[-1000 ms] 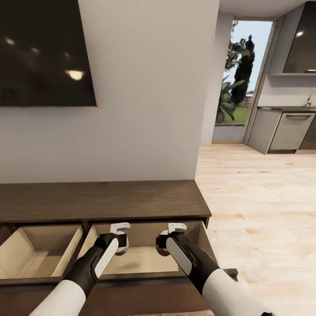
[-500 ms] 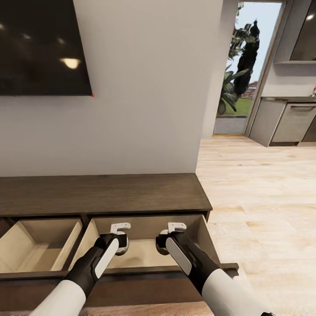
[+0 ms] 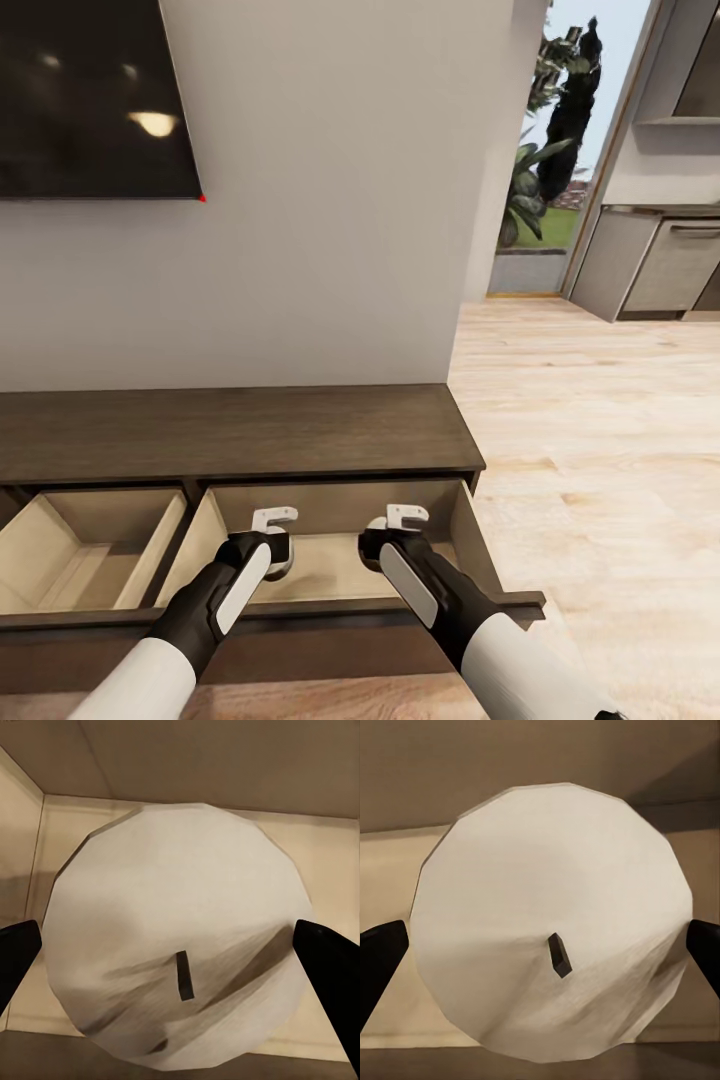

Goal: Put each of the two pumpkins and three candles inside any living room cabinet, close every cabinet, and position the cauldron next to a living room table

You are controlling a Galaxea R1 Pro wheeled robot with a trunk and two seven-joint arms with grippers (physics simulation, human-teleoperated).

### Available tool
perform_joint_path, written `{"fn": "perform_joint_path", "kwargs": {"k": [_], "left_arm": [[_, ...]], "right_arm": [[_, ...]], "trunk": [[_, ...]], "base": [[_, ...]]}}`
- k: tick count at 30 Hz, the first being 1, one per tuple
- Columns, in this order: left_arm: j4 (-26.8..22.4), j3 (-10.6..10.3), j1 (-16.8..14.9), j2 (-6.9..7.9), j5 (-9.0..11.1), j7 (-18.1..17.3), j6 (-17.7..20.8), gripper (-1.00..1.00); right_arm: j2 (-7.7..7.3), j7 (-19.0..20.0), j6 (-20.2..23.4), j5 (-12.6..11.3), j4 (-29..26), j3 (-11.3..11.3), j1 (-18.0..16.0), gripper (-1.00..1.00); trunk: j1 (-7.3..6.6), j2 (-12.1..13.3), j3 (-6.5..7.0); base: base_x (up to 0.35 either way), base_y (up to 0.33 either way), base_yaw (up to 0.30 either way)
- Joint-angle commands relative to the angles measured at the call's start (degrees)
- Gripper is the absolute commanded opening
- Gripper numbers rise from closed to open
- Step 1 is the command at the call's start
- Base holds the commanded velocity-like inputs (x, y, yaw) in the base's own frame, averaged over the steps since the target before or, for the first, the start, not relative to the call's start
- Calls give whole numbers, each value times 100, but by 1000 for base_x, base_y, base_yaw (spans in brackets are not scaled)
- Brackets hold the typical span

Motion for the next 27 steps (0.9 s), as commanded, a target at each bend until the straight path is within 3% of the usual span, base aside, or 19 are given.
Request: {"fn": "perform_joint_path", "kwargs": {"k": [1, 27], "left_arm": [[-8, -15, -3, 3, 59, 56, 9, -100], [-1, -22, -3, 3, 58, 47, 8, -100]], "right_arm": [[-6, -49, 3, -45, -2, 21, -5, -100], [-22, -57, -6, -89, 119, 6, -5, -100]], "trunk": [[-1, -2, -5], [-1, -2, -5]], "base": [[0, 0, 0], [62, 7, 0]]}}
